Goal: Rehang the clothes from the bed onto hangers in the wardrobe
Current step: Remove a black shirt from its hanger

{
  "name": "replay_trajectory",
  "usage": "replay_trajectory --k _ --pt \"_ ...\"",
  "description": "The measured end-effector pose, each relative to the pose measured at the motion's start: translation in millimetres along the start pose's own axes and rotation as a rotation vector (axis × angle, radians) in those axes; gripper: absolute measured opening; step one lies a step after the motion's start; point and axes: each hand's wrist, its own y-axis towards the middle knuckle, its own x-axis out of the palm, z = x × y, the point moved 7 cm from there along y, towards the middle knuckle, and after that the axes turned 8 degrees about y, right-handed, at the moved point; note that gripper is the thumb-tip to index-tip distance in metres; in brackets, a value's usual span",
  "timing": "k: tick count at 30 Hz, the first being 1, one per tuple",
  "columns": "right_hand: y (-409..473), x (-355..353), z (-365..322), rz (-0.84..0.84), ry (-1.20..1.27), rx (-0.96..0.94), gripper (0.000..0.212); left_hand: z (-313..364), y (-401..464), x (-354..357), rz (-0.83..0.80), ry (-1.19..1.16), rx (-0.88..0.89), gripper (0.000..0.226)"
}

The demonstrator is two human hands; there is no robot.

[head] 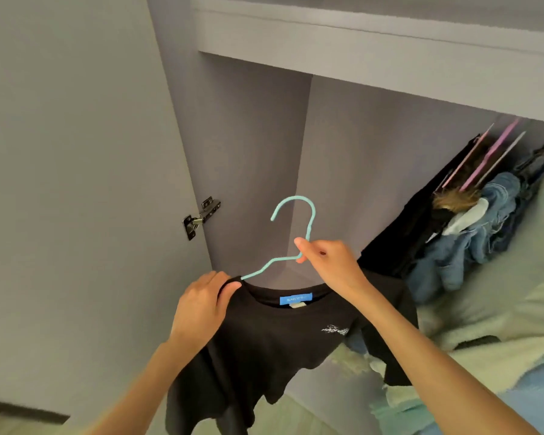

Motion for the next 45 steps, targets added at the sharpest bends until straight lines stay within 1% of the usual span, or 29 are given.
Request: replay_trajectory --k 5,7,9,10,13,16,17,19,22,24,27,29,32,35,38,42,45 --pt "2 64 -1 -0.331 -0.044 -0.115 0.029 -39 -72 -12 0.028 0.024 -0.337 0.055" --pt "-1 84 3 -0.396 -0.105 -0.209 0.026 -44 -104 -19 0.044 0.034 -0.454 0.048" --pt "-6 105 9 -0.438 -0.179 -0.279 0.035 -44 -138 -27 0.075 0.043 -0.573 0.044" --pt "-13 120 10 -0.488 -0.235 -0.304 0.039 -43 -159 -34 0.104 0.052 -0.642 0.043" --pt "-43 168 0 -0.625 -0.398 -0.461 0.042 -37 -229 -56 0.213 0.08 -0.845 0.037" --pt "-81 217 -22 -0.74 -0.475 -0.648 0.044 -29 -296 -82 0.308 0.129 -1.041 0.042" --pt "-96 233 -30 -0.778 -0.479 -0.714 0.043 -25 -318 -92 0.341 0.155 -1.104 0.041" --pt "-129 263 -46 -0.867 -0.44 -0.82 0.036 -14 -363 -109 0.406 0.186 -1.254 0.031" --pt "-187 307 -68 -1.013 -0.304 -0.904 0.026 9 -433 -129 0.524 0.213 -1.453 0.021" --pt "-232 333 -79 -1.087 -0.245 -0.996 0.025 28 -480 -137 0.581 0.228 -1.58 0.017" --pt "-307 366 -95 -1.157 -0.175 -1.162 0.025 57 -546 -150 0.681 0.257 -1.761 0.017" --pt "-357 383 -104 -1.205 -0.163 -1.215 0.026 78 -584 -162 0.733 0.296 -1.861 0.018" --pt "-427 399 -119 -1.242 -0.1 -1.293 0.026 108 -636 -179 0.795 0.358 -1.984 0.02" --pt "-482 403 -141 -1.166 0.047 -1.371 0.026 135 -675 -195 0.871 0.397 -2.058 0.022" --pt "-532 411 -168 -1.144 0.229 -1.374 0.03 153 -704 -219 0.933 0.464 -2.111 0.025" --pt "-591 426 -215 -1.094 0.416 -1.427 0.043 161 -737 -266 1.033 0.562 -2.115 0.027" --pt "-618 443 -258 -1.018 0.491 -1.451 0.043 154 -755 -309 1.109 0.647 -2.076 0.026"
